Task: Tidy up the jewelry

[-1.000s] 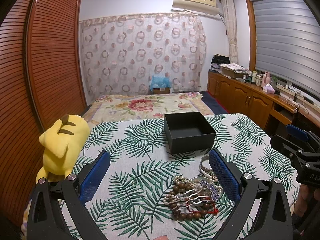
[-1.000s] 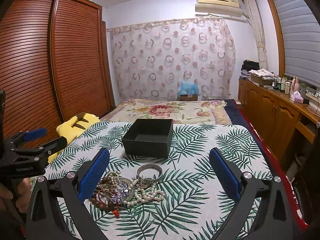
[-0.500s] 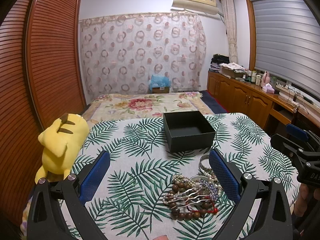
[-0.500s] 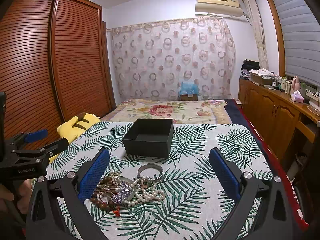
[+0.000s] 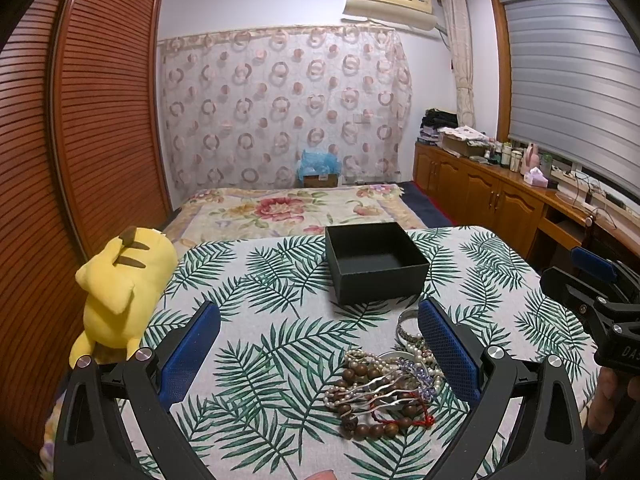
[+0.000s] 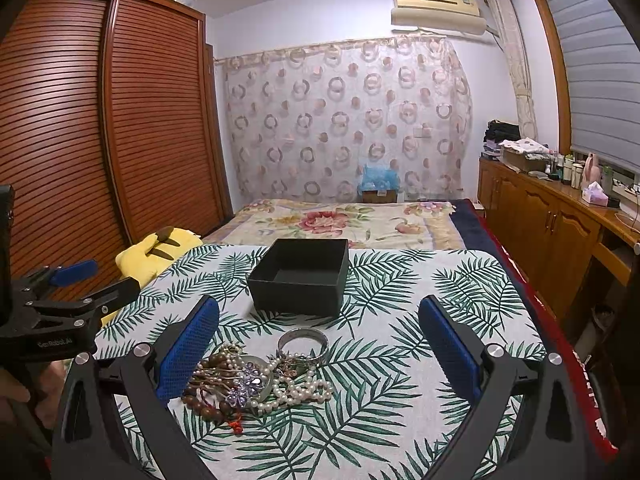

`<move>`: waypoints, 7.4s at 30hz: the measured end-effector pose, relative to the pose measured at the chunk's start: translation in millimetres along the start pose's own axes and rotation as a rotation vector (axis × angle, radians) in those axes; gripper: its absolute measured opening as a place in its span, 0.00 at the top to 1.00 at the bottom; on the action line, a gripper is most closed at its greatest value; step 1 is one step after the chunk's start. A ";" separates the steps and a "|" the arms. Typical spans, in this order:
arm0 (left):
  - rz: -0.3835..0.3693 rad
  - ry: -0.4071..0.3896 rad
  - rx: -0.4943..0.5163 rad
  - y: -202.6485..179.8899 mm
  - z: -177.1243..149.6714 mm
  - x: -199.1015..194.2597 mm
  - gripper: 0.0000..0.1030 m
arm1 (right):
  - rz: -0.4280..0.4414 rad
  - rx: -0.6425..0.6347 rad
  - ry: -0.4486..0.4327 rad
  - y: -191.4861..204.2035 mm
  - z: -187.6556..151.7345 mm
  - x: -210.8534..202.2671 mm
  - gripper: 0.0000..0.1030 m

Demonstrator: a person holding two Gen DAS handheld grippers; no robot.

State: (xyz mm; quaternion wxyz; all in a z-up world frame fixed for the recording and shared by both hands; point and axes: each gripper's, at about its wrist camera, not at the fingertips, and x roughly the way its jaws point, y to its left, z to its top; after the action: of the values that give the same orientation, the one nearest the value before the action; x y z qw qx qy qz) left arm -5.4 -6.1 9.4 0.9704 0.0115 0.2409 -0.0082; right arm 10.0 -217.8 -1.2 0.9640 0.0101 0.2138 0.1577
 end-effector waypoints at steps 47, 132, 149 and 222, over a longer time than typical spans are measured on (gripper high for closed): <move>-0.193 0.290 0.124 -30.9 -57.8 67.4 0.07 | 0.034 -0.034 0.205 -22.4 -53.1 46.0 0.02; -0.360 0.217 -0.003 21.4 -2.5 115.6 0.91 | 0.208 -0.185 0.495 -14.9 -47.4 189.9 0.94; -0.309 0.119 0.002 27.0 37.6 119.4 0.91 | 0.149 -0.217 0.317 -17.3 13.9 161.8 0.95; -0.232 0.247 0.067 19.5 -20.3 128.5 0.64 | 0.258 -0.171 0.406 -16.9 -49.8 132.7 0.77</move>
State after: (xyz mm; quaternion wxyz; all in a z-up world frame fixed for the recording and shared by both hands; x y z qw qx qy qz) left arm 99.1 12.6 -68.2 0.9251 0.0168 0.3575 -0.1267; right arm 108.4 -195.4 -102.2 0.8706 -0.0760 0.3858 0.2958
